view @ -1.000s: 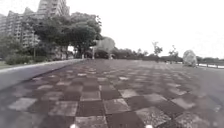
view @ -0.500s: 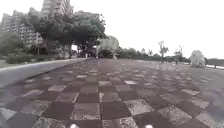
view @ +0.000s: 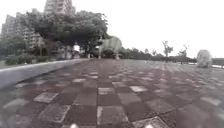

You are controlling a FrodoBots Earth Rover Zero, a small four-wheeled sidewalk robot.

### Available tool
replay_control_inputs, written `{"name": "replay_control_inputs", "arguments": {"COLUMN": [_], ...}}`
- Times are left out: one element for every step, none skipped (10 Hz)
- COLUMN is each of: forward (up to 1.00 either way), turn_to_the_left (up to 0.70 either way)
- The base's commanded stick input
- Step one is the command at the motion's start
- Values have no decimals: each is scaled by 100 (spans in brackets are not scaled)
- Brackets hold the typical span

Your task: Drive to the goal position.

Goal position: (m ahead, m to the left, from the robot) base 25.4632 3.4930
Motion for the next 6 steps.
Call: {"name": "replay_control_inputs", "arguments": {"forward": [100,100,100,100,100,100], "turn_to_the_left": [0,0,0,0,0,0]}}
